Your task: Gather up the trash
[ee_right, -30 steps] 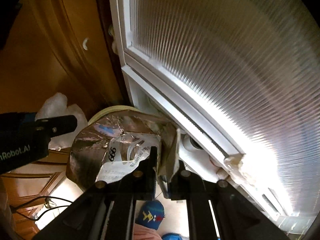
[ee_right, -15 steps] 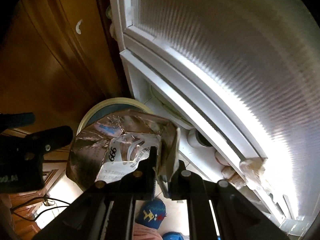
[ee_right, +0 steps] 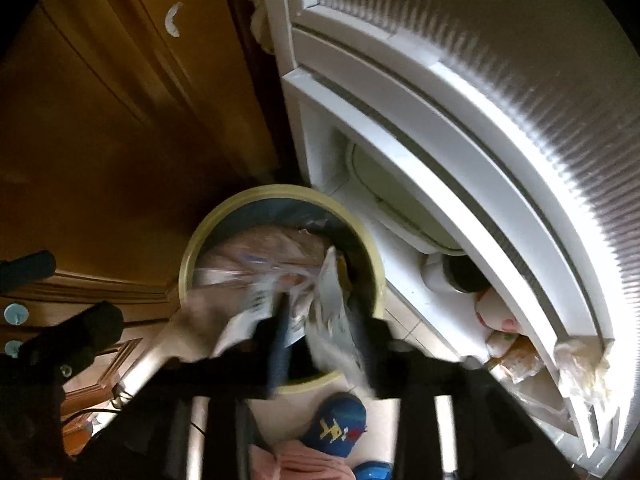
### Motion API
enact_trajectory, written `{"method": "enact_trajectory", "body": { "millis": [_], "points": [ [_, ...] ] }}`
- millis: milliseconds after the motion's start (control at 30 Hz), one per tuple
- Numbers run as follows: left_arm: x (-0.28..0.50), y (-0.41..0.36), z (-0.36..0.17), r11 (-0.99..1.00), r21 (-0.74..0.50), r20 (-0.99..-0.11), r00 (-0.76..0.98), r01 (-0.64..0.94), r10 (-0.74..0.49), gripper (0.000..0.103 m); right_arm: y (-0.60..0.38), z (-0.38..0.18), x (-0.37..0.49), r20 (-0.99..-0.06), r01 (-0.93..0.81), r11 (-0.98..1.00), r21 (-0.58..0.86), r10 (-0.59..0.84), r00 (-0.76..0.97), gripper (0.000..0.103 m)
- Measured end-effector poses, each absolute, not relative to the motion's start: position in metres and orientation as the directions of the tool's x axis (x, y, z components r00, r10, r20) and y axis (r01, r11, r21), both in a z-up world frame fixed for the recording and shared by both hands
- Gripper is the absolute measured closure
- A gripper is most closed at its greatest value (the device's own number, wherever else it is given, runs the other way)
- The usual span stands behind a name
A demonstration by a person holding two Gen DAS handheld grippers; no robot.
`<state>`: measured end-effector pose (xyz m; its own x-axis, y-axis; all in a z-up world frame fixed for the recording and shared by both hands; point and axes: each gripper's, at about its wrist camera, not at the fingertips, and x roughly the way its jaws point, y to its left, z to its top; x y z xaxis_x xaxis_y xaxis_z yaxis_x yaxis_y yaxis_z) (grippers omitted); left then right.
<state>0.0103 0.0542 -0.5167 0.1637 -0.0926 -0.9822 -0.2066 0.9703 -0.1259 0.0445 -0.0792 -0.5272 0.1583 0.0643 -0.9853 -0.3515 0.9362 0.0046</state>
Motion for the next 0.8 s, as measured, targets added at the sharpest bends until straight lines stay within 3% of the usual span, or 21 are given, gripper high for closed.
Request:
{"method": "enact_trajectory", "body": {
  "millis": [33,67,533,667,800],
  "points": [
    [0.010,0.054,-0.516,0.970,-0.126,-0.982,0.166,-0.207,-0.092,0.006,-0.079,-0.528,0.044,-0.984,-0.356,0.935,0.003,0.065,0.163,0.046],
    [0.011,0.054,-0.518,0.970,-0.126,-0.981,0.169,-0.207,-0.091,0.006,-0.079,-0.528,0.044,-0.984,-0.358,0.934,0.004,0.067,0.166,0.045],
    [0.012,0.038,-0.497,0.977,-0.130,-0.979,0.175,-0.170,-0.100,0.006,-0.104,-0.517,0.027,-0.986,-0.279,0.960,0.034,0.078,0.150,0.045],
    [0.010,0.034,-0.485,0.976,-0.132,-0.982,0.154,-0.171,-0.105,0.005,-0.110,-0.501,0.025,-0.987,-0.264,0.964,0.032,0.072,0.143,0.037],
    [0.008,0.028,-0.469,0.981,-0.122,-0.988,0.109,-0.152,-0.106,0.005,-0.115,-0.489,0.023,-0.988,-0.246,0.969,0.026,0.062,0.141,0.035]
  ]
}}
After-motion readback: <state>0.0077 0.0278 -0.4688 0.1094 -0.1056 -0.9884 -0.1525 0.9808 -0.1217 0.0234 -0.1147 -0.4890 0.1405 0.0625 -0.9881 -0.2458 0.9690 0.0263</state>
